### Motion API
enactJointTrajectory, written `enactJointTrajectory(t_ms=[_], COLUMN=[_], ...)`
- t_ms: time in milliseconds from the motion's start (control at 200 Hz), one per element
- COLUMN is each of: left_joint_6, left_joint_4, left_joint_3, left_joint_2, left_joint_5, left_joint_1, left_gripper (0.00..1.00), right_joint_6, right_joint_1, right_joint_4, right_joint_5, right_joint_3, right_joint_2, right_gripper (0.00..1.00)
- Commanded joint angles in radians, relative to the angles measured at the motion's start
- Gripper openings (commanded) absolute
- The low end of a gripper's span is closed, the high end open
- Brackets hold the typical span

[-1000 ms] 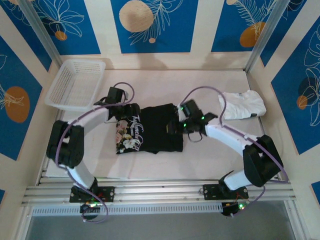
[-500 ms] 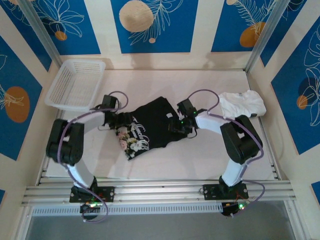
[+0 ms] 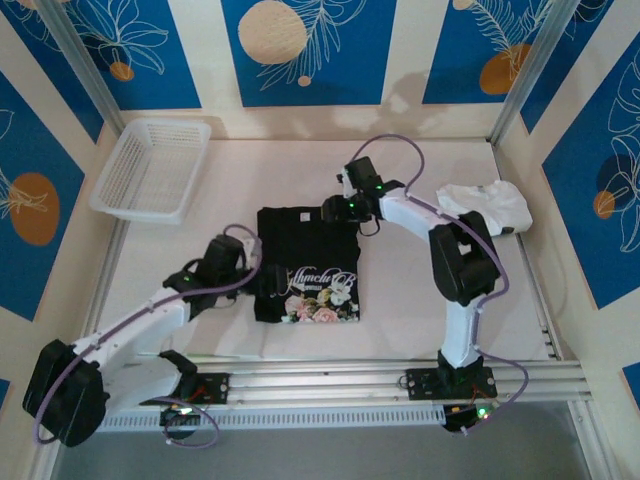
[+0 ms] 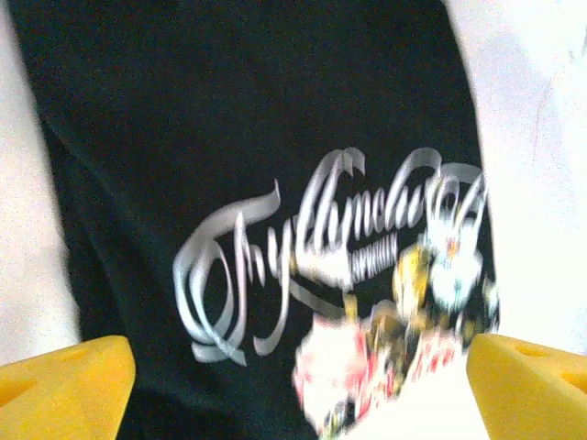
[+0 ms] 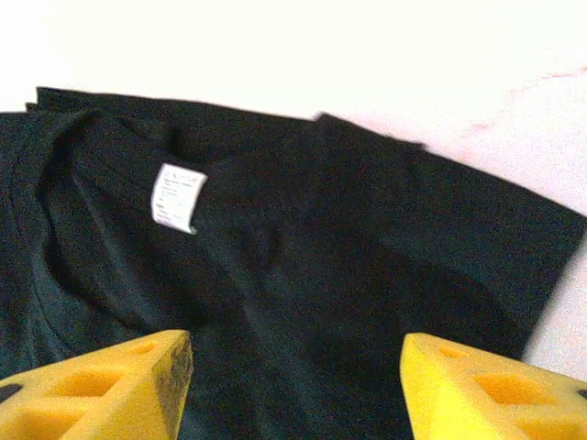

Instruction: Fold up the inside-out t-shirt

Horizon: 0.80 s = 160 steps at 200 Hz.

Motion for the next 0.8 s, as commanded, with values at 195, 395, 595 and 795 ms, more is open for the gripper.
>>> enactJointTrajectory(t_ms=[195,395,595,795], left_joint_6=[0.155,0.219,0.223,0.227], left_joint_4=[-0.004,-0.055,-0.053,-0.042], left_joint_3=[0.478,0.680,0.724,0.725], left_joint_2=[0.605,0.851,0.958,1.009], left_joint_5=[0.002,0.049,0.160,0.233], left_joint_1=[0.255,0.265,0.263,0.255], left_gripper=[0.93,0.92,0.84,0.72], right_joint_6=[0.035,0.037,0.035,0.026], right_joint_1=[-0.078,-0.063,-0.042,-0.028], right_joint_4=[-0.148,-0.190,-0.264,-0.353], right_joint_5=[-0.019,-0.055,-0.080,-0.103], right_joint_3=[0.121,0.200,0.281,0.373], right_joint_2=[0.133,0.215,0.286,0.346], right_gripper=[0.81,0.81,0.75,0.68])
